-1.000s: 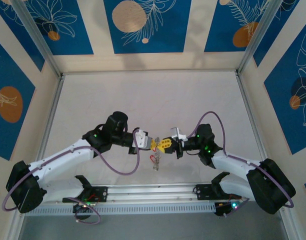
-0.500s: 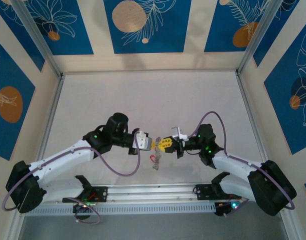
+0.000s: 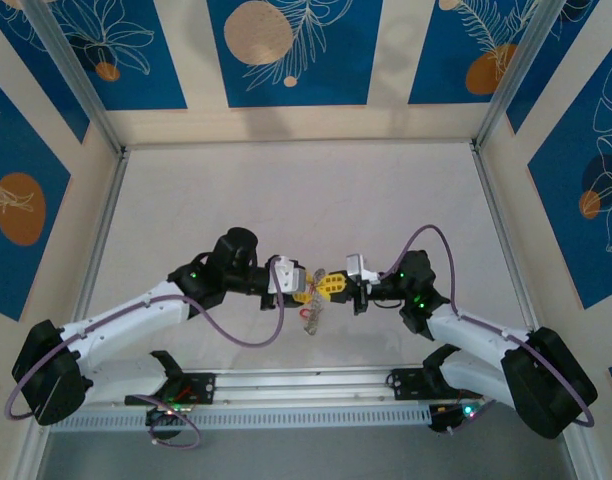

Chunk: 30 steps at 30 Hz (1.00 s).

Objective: Put the keys on the keyring

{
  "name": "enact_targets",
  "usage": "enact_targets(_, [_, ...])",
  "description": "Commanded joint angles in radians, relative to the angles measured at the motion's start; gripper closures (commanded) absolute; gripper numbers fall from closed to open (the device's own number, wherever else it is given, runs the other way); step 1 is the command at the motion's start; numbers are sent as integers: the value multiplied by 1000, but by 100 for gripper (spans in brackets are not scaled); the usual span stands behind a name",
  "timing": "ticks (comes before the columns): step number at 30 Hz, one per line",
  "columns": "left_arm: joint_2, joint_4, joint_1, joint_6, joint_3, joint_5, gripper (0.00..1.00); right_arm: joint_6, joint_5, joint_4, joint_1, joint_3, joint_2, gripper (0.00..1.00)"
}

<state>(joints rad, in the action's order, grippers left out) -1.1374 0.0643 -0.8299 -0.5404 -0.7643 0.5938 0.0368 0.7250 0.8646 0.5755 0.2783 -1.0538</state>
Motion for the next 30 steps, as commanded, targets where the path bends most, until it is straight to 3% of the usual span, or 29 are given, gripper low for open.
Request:
enact_targets(1, [19,-50,-11,49,2,-7,60,54,-21,-5,19,1,27,100])
enact_targets(5, [7,-33,-11,62,-24,-8,59,78,-32,-22,33,2,29,100])
enact_targets(12, [-1,-13,-10,47,-40,15,74,102,-54,-40,43,1,47,100])
enact_targets(19, [26,29,-9,13,-43,-6,70,128,-64,-75,45,-2,57,100])
enact_targets(26, [18,72,-9,-66,-60,36,73,152,-68,-107,50,13,49,100])
enact_targets(30, [-16,150,-9,-118,-102,72,82,155,-83,-118,50,16,56,100])
